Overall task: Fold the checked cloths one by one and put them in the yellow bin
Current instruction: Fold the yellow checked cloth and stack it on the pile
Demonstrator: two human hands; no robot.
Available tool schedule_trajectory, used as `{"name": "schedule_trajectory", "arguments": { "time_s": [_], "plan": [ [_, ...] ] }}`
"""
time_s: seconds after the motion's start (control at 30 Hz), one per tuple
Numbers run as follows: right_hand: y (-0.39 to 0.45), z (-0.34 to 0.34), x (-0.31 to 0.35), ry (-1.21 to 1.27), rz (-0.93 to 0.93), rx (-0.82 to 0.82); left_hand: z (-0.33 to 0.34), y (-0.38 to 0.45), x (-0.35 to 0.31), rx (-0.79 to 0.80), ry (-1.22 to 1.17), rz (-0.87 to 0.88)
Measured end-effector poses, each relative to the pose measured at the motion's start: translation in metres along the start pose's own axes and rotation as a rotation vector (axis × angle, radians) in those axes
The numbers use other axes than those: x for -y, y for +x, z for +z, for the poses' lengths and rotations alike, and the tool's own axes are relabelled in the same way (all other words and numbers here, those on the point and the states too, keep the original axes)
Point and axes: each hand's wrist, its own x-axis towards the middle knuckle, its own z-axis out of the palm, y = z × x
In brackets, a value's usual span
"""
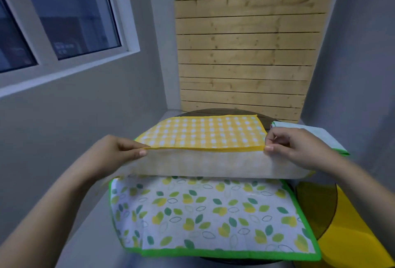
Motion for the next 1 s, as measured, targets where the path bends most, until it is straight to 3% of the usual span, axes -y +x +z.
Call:
{"name": "schedule_trajectory", "arguments": {
  "time_s": [0.23,0.37,0.57,0.73,0.93,1.0],
  "plan": [
    [0.008,-0.002,0.008,-0.020,0.056,0.095,-0.009,0.002,0.003,0.011,-0.058,-0.002],
    [0.023,0.004,0.006,-0.094,0.097,0.088,-0.010,0.023,0.012,0.017,0.102,-0.015],
    [0.059,0.035,-0.011,-0.239,0.133,-0.123,0.009,0.070,0.025,-0.164,0.416,-0.012],
    [0.088,0.062,-0.029,-0.295,0.112,-0.239,0.032,0.107,0.035,-0.424,0.603,-0.034],
    [0.117,0.096,-0.056,-0.256,0.175,-0.285,0.067,0.131,0.067,-0.560,0.629,-0.020],
    [0.124,0.103,-0.063,-0.248,0.198,-0.284,0.075,0.131,0.070,-0.536,0.619,-0.007]
  ]
}}
